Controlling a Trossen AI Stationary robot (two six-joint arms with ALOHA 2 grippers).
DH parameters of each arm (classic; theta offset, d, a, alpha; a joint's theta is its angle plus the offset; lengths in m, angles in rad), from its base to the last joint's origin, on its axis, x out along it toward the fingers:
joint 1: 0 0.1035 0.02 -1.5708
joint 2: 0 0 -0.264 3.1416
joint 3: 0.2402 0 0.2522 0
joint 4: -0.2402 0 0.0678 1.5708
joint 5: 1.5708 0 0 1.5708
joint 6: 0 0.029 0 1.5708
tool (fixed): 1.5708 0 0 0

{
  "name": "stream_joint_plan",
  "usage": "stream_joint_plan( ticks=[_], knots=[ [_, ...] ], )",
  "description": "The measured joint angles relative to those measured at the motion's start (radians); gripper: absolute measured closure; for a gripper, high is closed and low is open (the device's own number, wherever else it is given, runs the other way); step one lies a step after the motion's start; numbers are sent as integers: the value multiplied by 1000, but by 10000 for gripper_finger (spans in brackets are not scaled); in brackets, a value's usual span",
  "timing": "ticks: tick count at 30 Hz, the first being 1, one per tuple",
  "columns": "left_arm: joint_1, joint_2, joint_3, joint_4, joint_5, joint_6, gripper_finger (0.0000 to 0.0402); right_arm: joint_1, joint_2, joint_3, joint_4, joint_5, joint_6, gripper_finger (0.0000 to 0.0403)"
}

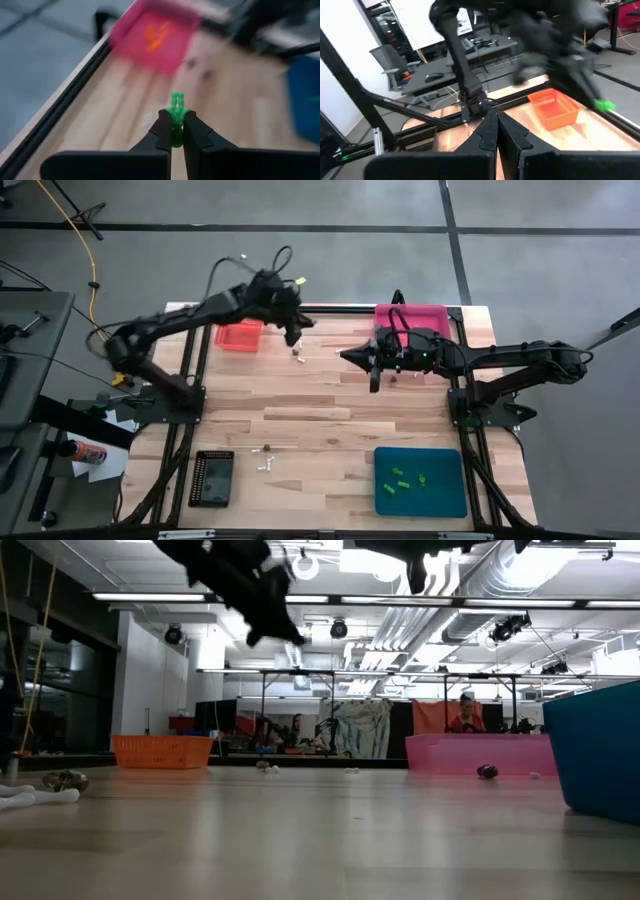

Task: Sort Halloween decoration
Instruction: Put the green skeleton toy into the blue bin

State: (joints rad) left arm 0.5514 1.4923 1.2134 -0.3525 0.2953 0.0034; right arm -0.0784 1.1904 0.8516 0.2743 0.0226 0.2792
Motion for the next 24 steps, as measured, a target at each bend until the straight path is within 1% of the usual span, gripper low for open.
stream_joint_plan(
  ticks=[2,7,9,12,14,16,24],
  knots=[
    [-45,-98,-73,67,19,-43,401,0,0,0,1,1,0,403],
    [-196,-315,-294,278,11,-185,401,0,0,0,35,-10,-40,403],
    [-254,-380,-377,371,-23,-247,401,0,0,0,58,-21,-63,403],
    [-316,-443,-470,464,-131,-287,401,0,0,0,77,-23,-79,403],
    [-337,-467,-499,492,-178,-288,401,-2,0,0,81,-23,-79,403],
    [-344,-478,-511,504,-192,-289,401,-2,0,0,86,-23,-79,403],
    [-344,-479,-512,539,-177,-289,401,-1,0,0,89,-25,-79,403]
  ],
)
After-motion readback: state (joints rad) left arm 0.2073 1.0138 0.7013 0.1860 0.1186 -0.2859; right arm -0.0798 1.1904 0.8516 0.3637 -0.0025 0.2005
